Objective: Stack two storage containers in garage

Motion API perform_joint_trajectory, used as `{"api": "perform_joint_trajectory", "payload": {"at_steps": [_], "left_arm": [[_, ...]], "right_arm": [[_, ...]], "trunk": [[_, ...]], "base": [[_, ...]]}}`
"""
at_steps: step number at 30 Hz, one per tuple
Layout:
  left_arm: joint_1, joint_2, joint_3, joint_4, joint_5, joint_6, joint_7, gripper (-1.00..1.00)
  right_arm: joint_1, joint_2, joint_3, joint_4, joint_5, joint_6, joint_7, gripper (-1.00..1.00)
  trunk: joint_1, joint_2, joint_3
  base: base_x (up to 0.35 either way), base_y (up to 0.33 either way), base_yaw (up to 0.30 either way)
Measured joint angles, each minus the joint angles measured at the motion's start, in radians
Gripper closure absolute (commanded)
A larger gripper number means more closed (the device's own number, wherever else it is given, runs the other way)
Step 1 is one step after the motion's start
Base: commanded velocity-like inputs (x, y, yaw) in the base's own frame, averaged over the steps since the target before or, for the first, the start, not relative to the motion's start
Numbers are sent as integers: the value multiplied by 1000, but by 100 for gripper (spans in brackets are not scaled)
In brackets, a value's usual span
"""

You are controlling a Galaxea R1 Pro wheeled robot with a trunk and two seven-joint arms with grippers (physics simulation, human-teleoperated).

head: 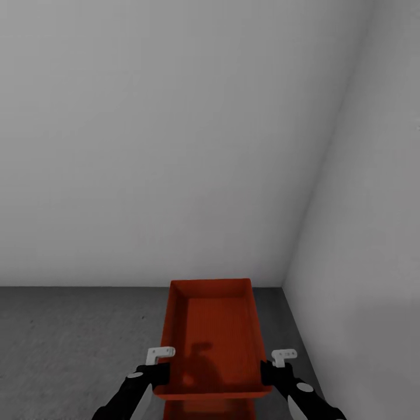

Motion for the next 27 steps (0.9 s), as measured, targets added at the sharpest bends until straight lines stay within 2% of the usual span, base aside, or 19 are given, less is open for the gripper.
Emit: {"api": "perform_joint_trajectory", "payload": {"at_steps": [5, 13, 27], "left_arm": [[0, -1, 0, 0, -1, 0, 0, 100], [0, -1, 1, 0, -1, 0, 0, 100], [0, -1, 1, 0, -2, 0, 0, 100]], "right_arm": [[0, -1, 0, 0, 0, 0, 1, 100], [0, -1, 0, 0, 0, 1, 1, 100], [0, -1, 0, 0, 0, 0, 2, 100]], "trunk": [[0, 0, 0], [0, 0, 0], [0, 0, 0]], "base": [[-30, 0, 0], [-193, 0, 0], [-22, 0, 0]]}}
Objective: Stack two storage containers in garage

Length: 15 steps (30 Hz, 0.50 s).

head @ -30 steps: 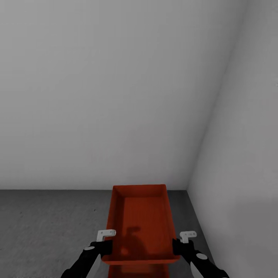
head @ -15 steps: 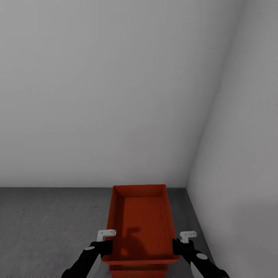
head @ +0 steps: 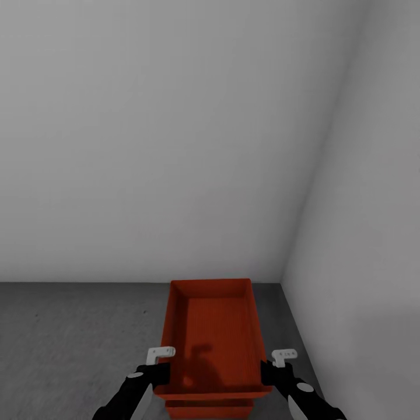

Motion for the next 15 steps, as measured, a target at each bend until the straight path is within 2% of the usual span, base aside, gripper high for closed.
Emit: {"api": "perform_joint_trajectory", "payload": {"at_steps": [6, 15], "left_arm": [[0, 0, 0, 0, 1, 0, 0, 100], [0, 6, -4, 1, 9, 0, -2, 100]], "right_arm": [[0, 1, 0, 0, 0, -1, -1, 100], [0, 6, 2, 1, 1, 0, -8, 100]], "trunk": [[0, 0, 0], [0, 0, 0]], "base": [[-160, 0, 0], [-12, 0, 0]]}}
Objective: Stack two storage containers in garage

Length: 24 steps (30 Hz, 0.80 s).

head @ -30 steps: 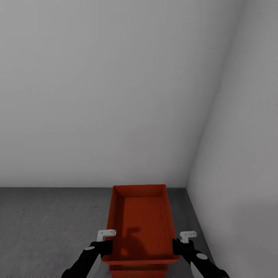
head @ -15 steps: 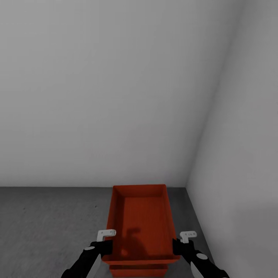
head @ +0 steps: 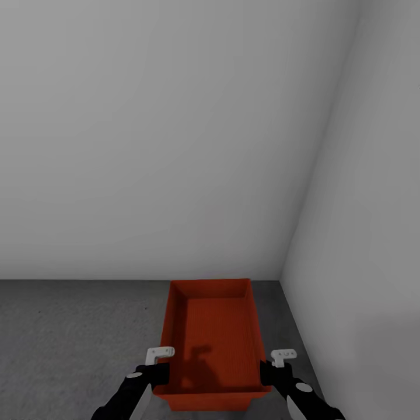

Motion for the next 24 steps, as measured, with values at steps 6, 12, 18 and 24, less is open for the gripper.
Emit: {"api": "perform_joint_trajectory", "payload": {"at_steps": [6, 12, 18, 24], "left_arm": [[0, 1, 1, -2, -2, 1, -2, 100], [0, 1, 2, -2, -4, 2, -4, 100], [0, 0, 2, -2, -4, 2, -3, 100], [0, 0, 3, -2, -5, 2, -3, 100]], "right_arm": [[0, 1, -1, 0, 0, 1, 0, 100], [0, 2, -2, 0, 0, 1, 0, 100], [0, 1, -1, 0, 0, 1, 0, 100], [0, 0, -1, 0, 0, 0, 0, 100]], "trunk": [[0, 0, 0], [0, 0, 0], [11, -21, -9], [31, -56, -25]], "base": [[0, 0, 0], [0, 0, 0], [0, 0, 0], [0, 0, 0]]}}
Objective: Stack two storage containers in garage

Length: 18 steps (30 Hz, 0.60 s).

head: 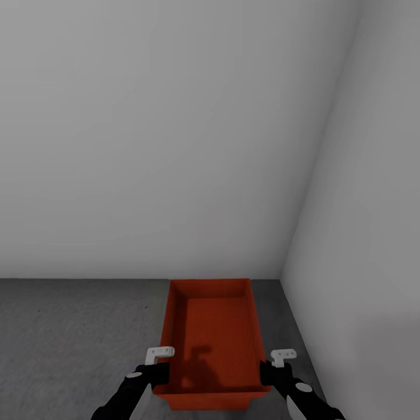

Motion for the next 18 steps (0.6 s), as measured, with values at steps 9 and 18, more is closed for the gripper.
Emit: {"api": "perform_joint_trajectory", "payload": {"at_steps": [9, 18], "left_arm": [[0, 1, -1, 1, 2, 0, 0, 100], [0, 1, 0, 1, 1, 0, -1, 100]], "right_arm": [[0, 1, -1, 0, 1, 1, 0, 100], [0, 1, -1, 0, 1, 1, 0, 100]], "trunk": [[0, 0, -2], [0, 0, -16]], "base": [[0, 0, 0], [0, 0, 0]]}}
